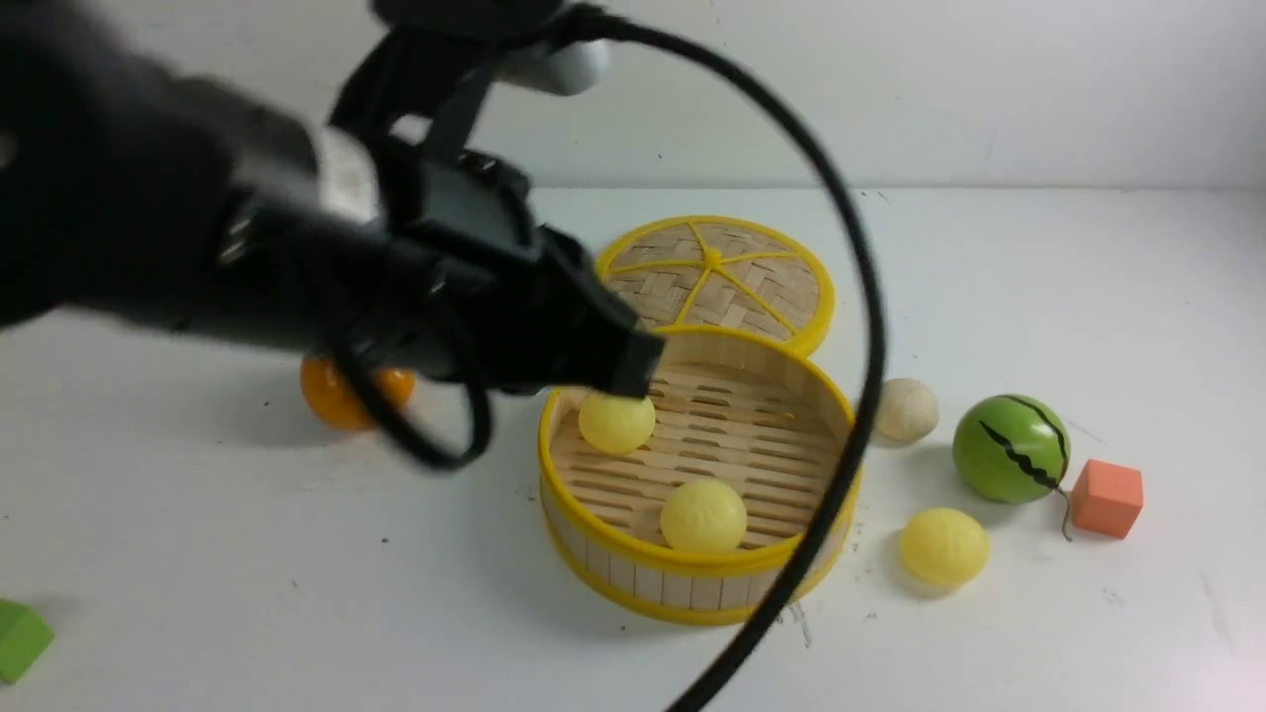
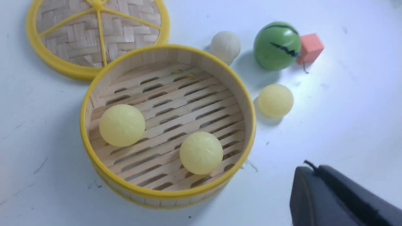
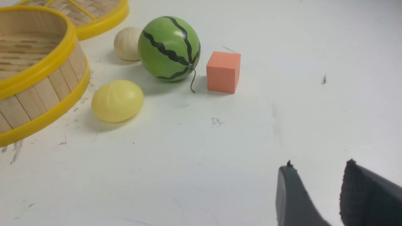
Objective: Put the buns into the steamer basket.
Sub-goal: Use the right arm to grab a steamed stuffed bun
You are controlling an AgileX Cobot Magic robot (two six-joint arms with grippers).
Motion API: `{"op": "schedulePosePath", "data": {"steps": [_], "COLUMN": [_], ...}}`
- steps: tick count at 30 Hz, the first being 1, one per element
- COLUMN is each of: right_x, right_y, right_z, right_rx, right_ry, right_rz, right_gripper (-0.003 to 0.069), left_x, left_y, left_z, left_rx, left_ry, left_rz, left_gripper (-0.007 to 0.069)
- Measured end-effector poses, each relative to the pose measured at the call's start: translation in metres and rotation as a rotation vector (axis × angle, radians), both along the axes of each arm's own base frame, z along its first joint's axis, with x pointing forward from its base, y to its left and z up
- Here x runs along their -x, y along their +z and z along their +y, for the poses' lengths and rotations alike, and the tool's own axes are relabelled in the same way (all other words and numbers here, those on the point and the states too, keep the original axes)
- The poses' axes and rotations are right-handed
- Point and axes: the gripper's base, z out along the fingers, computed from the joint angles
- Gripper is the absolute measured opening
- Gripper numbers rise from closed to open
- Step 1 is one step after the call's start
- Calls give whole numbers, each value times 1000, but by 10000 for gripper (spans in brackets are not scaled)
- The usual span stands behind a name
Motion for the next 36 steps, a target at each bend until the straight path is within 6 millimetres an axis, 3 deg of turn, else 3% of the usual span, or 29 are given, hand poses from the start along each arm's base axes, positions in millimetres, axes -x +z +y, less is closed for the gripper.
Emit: {"op": "schedulePosePath", "data": {"steps": [3,6,12,16,19,26,32,34,36], "right_x": [0,0,0,0,0,-4,-4,-3,-7], "right_y": [0,0,0,0,0,14,33,56,94], "right_z": [0,0,0,0,0,7,6,11,16], "right_rx": [0,0,0,0,-1,-484,-706,-694,-568], "right_ry": [0,0,0,0,0,-22,-23,11,70], "right_rz": [0,0,0,0,-1,-190,-348,-266,-123], "right_gripper": [241,241,241,241,241,241,235,214,194], "left_x": [27,64,97,115,121,125,125,126,126], "left_y": [-15,-50,-101,-124,-130,-150,-154,-155,-156], "left_z": [23,58,90,105,110,113,113,113,113], "left_rx": [82,201,286,363,392,383,367,362,357], "left_ry": [27,81,131,157,163,171,167,165,162], "left_rz": [-53,-166,-256,-258,-257,-227,-205,-198,-191], "left_gripper": [-13,-13,-13,-13,-13,-13,-13,-13,-13]}}
